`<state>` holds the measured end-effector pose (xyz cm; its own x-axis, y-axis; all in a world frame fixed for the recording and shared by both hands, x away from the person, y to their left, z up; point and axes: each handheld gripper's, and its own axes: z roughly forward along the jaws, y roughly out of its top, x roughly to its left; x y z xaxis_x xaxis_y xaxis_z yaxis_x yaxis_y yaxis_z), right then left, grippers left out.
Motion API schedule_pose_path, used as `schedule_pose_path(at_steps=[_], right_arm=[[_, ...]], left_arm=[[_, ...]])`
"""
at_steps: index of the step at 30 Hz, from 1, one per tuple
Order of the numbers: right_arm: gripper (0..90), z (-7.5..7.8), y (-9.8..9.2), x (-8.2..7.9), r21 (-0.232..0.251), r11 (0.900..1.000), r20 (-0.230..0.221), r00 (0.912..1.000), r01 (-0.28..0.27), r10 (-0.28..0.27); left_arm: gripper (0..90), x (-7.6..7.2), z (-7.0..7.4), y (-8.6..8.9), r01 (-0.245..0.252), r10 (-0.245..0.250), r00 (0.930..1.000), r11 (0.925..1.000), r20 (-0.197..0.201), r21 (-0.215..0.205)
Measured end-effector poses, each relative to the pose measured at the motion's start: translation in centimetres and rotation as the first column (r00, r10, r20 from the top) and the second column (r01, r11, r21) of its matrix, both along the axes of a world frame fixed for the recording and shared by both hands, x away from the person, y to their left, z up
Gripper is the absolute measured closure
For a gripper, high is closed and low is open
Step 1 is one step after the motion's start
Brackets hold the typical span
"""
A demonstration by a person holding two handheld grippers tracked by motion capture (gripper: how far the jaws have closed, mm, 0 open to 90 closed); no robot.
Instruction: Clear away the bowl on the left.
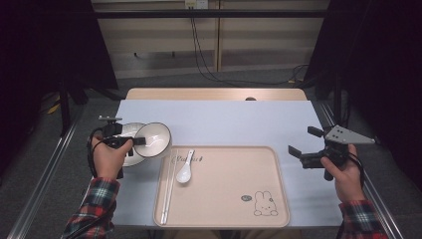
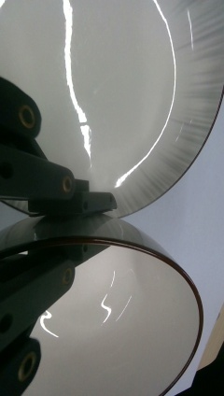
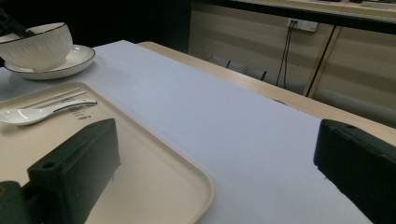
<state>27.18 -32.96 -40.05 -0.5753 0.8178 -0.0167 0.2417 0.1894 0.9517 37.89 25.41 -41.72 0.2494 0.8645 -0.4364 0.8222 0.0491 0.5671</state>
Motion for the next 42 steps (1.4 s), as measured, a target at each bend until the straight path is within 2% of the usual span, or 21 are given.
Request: schedule_pose_path(at_steps=[3,6,11,16,18,21,22,24,25,26,27,29,32,33,36,37,42], right_arm=[[0.0,0.0,0.1,0.0,0.006,1.000,0.000,1.0000,-0.004,0.004],[0.0,0.0,0.1,0.0,0.004,1.000,-0.004,0.9999,-0.009,0.009],[0.0,0.0,0.2,0.0,-0.004,1.000,-0.005,0.9999,-0.009,0.009],[0.0,-0.1,0.2,0.0,-0.003,1.000,-0.002,1.0000,-0.004,0.004],[0.0,-0.1,0.2,0.1,-0.001,1.000,-0.003,0.9999,-0.011,0.011],[0.0,-0.1,0.2,0.1,-0.003,1.000,-0.003,0.9999,-0.012,0.012],[0.0,-0.1,0.2,0.0,-0.002,1.000,-0.005,1.0000,-0.007,0.007],[0.0,0.0,0.2,0.0,-0.003,1.000,-0.004,1.0000,-0.008,0.008],[0.0,-0.1,0.2,0.0,-0.003,1.000,-0.002,1.0000,-0.006,0.006],[0.0,0.0,0.1,0.0,-0.004,1.000,-0.004,1.0000,-0.008,0.008],[0.0,-0.1,0.2,0.0,-0.003,1.000,-0.003,1.0000,-0.009,0.009],[0.0,-0.1,0.2,0.0,-0.002,1.000,-0.004,0.9999,-0.010,0.010],[0.0,-0.1,0.2,0.0,-0.003,1.000,-0.003,1.0000,-0.004,0.004],[0.0,-0.1,0.2,0.0,-0.003,1.000,-0.003,1.0000,-0.005,0.005],[0.0,-0.1,0.2,0.0,-0.002,1.000,-0.003,0.9999,-0.014,0.014],[0.0,-0.1,0.2,0.0,-0.002,1.000,-0.004,0.9999,-0.014,0.014],[0.0,0.0,0.2,0.0,-0.002,1.000,-0.004,0.9999,-0.010,0.010]], left_arm=[[83.0,0.0,0.2,-0.7,0.021,-0.021,0.9998,0.9998,-0.002,0.004],[83.0,-0.1,0.3,-1.4,0.065,-0.065,0.9976,0.9979,-0.023,0.001],[83.0,-0.3,0.6,-2.8,0.104,-0.104,0.9944,0.9945,-0.019,0.005],[83.0,-0.6,0.9,-4.0,0.158,-0.158,0.9871,0.9873,-0.027,0.013],[83.0,-0.7,0.9,-4.6,0.173,-0.173,0.9844,0.9849,-0.032,0.004],[83.0,-0.8,1.0,-5.3,0.211,-0.211,0.9767,0.9774,-0.038,0.006],[83.0,-0.9,1.0,-5.6,0.203,-0.203,0.9784,0.9791,-0.037,0.001],[82.9,-1.0,1.0,-6.0,0.237,-0.236,0.9708,0.9716,-0.043,0.006],[82.9,-1.1,1.0,-6.3,0.239,-0.239,0.9700,0.9710,-0.046,0.007],[83.0,-1.2,1.0,-6.5,0.257,-0.256,0.9653,0.9662,-0.050,0.016],[83.0,-1.3,0.9,-6.8,0.250,-0.250,0.9671,0.9681,-0.048,0.007],[83.0,-1.5,0.9,-7.1,0.285,-0.284,0.9571,0.9583,-0.057,0.014],[82.9,-1.8,0.9,-7.7,0.311,-0.309,0.9491,0.9504,-0.061,0.018],[83.0,-1.9,1.0,-7.8,0.331,-0.329,0.9423,0.9434,-0.064,0.026],[82.9,-2.2,1.0,-8.5,0.340,-0.338,0.9393,0.9403,-0.059,0.022],[83.0,-2.3,1.0,-8.5,0.353,-0.350,0.9345,0.9353,-0.064,0.029],[82.9,-2.8,1.0,-9.2,0.378,-0.375,0.9246,0.9250,-0.064,0.036]])
